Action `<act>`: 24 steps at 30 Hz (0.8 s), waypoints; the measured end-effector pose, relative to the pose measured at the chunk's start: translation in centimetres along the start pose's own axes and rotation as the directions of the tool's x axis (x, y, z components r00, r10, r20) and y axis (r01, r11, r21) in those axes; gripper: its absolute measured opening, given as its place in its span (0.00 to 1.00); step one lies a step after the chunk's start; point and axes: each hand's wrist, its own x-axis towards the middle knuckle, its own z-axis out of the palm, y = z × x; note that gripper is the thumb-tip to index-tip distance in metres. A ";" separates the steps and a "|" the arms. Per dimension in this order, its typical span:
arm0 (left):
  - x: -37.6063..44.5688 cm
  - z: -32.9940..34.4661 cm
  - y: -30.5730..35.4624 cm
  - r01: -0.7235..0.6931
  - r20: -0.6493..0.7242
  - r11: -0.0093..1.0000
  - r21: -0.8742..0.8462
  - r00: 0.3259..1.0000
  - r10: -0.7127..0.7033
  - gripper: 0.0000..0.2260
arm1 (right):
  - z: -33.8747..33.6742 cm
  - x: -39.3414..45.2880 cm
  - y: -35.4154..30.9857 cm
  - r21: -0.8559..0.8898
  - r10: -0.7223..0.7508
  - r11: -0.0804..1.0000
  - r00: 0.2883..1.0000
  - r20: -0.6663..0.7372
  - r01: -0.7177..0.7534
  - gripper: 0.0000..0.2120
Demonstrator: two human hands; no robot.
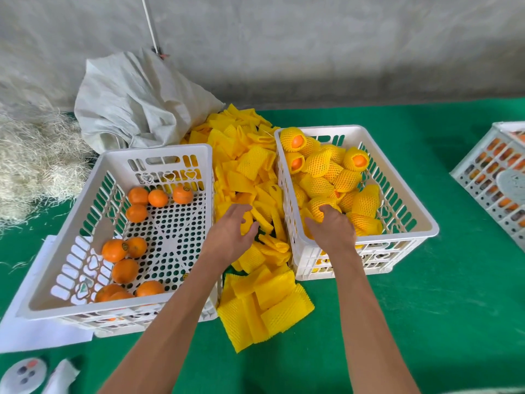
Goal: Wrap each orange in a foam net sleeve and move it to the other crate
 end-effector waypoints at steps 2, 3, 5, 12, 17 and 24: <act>-0.1 -0.2 0.0 0.012 -0.060 1.000 -0.026 0.998 -0.013 0.15 | 0.4 -0.9 -1.0 0.164 -0.107 0.978 0.987 -0.119 0.126 0.20; -0.1 -0.4 0.0 0.015 -0.097 0.998 -0.053 0.995 -0.020 0.14 | 0.7 -1.5 -1.7 0.224 -0.161 0.954 0.972 -0.172 0.198 0.18; -0.1 -1.0 -0.2 0.034 -0.159 0.991 -0.128 0.986 -0.054 0.13 | 1.6 -2.6 -3.1 0.257 -0.281 0.905 0.930 -0.239 0.340 0.14; -1.1 -3.7 -3.0 0.142 -0.166 0.966 -0.218 0.970 -0.180 0.19 | 6.5 -4.7 -6.5 0.239 -0.514 0.832 0.858 -0.011 0.501 0.13; -3.8 -7.2 -9.9 0.536 0.388 0.803 0.261 0.704 -0.595 0.14 | 12.1 -6.5 -4.4 -0.085 -0.278 0.927 0.822 0.498 0.365 0.19; -4.7 -8.0 -13.7 0.139 0.550 0.620 0.772 0.343 -0.762 0.20 | 16.1 -8.6 -2.9 -0.077 -0.241 0.954 0.897 0.369 0.288 0.21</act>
